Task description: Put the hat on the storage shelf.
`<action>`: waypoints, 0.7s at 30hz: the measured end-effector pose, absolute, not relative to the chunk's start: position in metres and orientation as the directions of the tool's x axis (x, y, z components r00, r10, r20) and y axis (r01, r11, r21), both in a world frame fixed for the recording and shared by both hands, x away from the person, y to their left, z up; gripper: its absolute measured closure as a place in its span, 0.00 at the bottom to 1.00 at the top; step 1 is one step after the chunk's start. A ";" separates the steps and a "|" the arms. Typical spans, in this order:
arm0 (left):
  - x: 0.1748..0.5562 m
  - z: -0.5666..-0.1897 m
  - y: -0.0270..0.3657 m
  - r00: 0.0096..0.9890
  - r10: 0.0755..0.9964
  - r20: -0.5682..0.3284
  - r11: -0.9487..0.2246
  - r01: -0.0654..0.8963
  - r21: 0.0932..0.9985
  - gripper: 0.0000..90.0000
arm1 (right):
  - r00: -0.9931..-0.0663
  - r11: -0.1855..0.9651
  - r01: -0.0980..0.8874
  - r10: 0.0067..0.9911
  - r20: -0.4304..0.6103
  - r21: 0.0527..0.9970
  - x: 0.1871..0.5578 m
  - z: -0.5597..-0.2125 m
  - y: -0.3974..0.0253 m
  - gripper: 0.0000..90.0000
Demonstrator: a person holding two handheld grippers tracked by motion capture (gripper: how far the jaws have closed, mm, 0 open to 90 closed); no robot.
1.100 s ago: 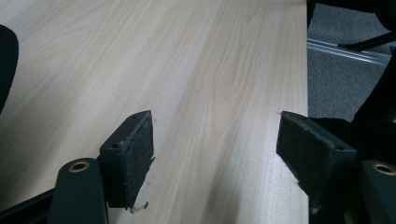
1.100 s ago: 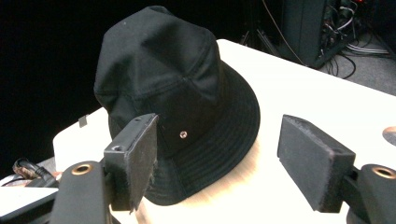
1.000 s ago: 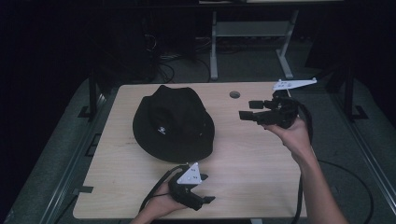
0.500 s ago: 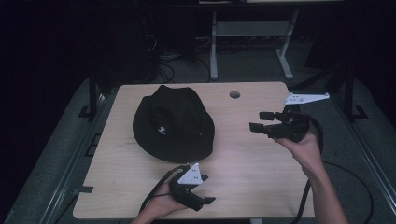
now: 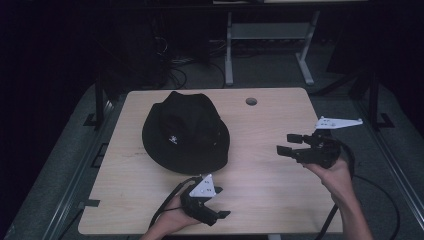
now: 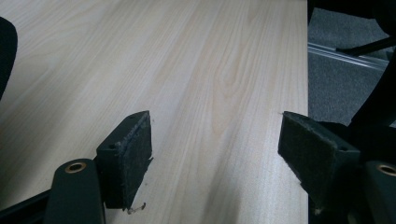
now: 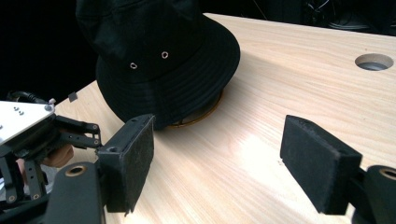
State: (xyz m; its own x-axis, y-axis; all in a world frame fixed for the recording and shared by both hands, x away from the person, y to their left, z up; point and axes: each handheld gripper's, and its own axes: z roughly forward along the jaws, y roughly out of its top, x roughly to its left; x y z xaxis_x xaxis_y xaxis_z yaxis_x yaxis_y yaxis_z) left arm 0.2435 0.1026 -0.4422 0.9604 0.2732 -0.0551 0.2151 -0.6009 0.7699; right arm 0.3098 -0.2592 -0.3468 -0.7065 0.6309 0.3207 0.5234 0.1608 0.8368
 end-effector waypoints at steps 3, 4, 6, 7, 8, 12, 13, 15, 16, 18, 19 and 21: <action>0.243 -0.442 0.102 0.961 0.273 -0.054 -0.601 0.213 0.771 0.28 | -0.706 0.149 0.523 0.628 0.329 0.839 0.305 -0.350 -0.264 0.27; 0.243 -0.442 0.102 0.961 0.272 -0.055 -0.598 0.214 0.772 0.28 | -0.702 0.148 0.526 0.632 0.329 0.838 0.303 -0.352 -0.266 0.26; 0.243 -0.442 0.103 0.961 0.272 -0.050 -0.599 0.210 0.773 0.28 | -0.696 0.141 0.530 0.636 0.334 0.836 0.300 -0.356 -0.270 0.26; 0.243 -0.442 0.104 0.960 0.275 -0.054 -0.597 0.214 0.773 0.28 | -0.690 0.139 0.535 0.641 0.336 0.834 0.298 -0.359 -0.272 0.26; 0.243 -0.442 0.104 0.959 0.277 -0.059 -0.591 0.219 0.776 0.28 | -0.688 0.138 0.535 0.644 0.335 0.834 0.296 -0.362 -0.275 0.26; 0.243 -0.441 0.105 0.961 0.272 -0.052 -0.601 0.212 0.771 0.28 | -0.669 0.108 0.533 0.661 0.340 0.839 0.285 -0.373 -0.281 0.26; 0.243 -0.441 0.105 0.960 0.275 -0.057 -0.598 0.217 0.772 0.28 | -0.660 0.107 0.538 0.670 0.339 0.836 0.281 -0.378 -0.283 0.26; 0.243 -0.441 0.106 0.959 0.278 -0.059 -0.593 0.219 0.775 0.28 | -0.662 0.106 0.534 0.670 0.337 0.839 0.278 -0.382 -0.284 0.26; 0.243 -0.441 0.106 0.957 0.282 -0.068 -0.587 0.228 0.777 0.28 | -0.656 0.102 0.538 0.673 0.340 0.836 0.276 -0.385 -0.285 0.26; 0.243 -0.441 0.106 0.956 0.284 -0.070 -0.585 0.230 0.778 0.28 | -0.649 0.099 0.538 0.682 0.337 0.837 0.270 -0.392 -0.287 0.26; 0.243 -0.441 0.106 0.957 0.282 -0.070 -0.586 0.229 0.777 0.28 | -0.647 0.090 0.537 0.682 0.341 0.839 0.266 -0.395 -0.288 0.26; 0.242 -0.441 0.106 0.958 0.279 -0.064 -0.591 0.224 0.775 0.28 | -0.638 0.085 0.537 0.692 0.338 0.839 0.259 -0.400 -0.290 0.26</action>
